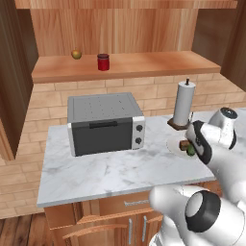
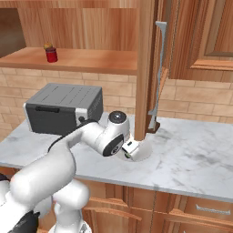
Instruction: Pick the avocado and bread from the counter and place them on the plate. Then pick the jam from the cabinet and place it next to the plate. Lastly close the cabinet door.
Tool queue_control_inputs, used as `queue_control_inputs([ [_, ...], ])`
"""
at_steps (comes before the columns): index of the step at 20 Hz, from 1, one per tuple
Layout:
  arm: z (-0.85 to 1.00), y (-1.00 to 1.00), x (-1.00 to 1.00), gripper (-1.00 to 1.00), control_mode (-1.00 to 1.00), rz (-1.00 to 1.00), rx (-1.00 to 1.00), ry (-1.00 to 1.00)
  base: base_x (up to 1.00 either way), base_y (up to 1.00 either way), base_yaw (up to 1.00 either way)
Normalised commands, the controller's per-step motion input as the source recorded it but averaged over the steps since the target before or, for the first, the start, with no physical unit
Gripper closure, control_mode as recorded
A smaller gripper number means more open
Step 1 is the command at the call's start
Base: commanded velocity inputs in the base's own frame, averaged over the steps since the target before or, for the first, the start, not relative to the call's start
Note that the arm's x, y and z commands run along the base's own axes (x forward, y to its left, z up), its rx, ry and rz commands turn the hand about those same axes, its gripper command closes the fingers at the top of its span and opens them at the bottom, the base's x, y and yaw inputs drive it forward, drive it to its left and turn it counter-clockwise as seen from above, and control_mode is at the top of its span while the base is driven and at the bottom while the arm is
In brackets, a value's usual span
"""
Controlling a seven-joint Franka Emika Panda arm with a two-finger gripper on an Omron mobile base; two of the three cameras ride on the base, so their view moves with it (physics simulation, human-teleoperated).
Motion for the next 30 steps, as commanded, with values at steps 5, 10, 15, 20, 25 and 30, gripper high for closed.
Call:
queue_control_inputs([
  [5,0.67,0.53,-0.66,-1.0,-1.0,0.1,-0.03,-0.12,0.0,0.0,0.0],
  [10,0.75,0.63,-0.61,-1.0,-1.0,0.14,-0.04,-0.04,0.0,0.0,0.0],
  [15,0.8,0.58,-0.56,-1.0,-1.0,0.15,-0.04,-0.05,0.0,0.0,0.0],
  [20,0.82,0.51,-0.47,-1.0,-1.0,0.15,-0.04,-0.07,0.0,0.0,0.0],
  [25,0.75,0.5,-0.36,-1.0,-1.0,0.14,-0.06,-0.02,0.0,0.0,0.0],
  [30,0.64,0.51,-0.29,-1.0,-1.0,0.12,-0.03,-0.07,0.0,0.0,0.0],
])
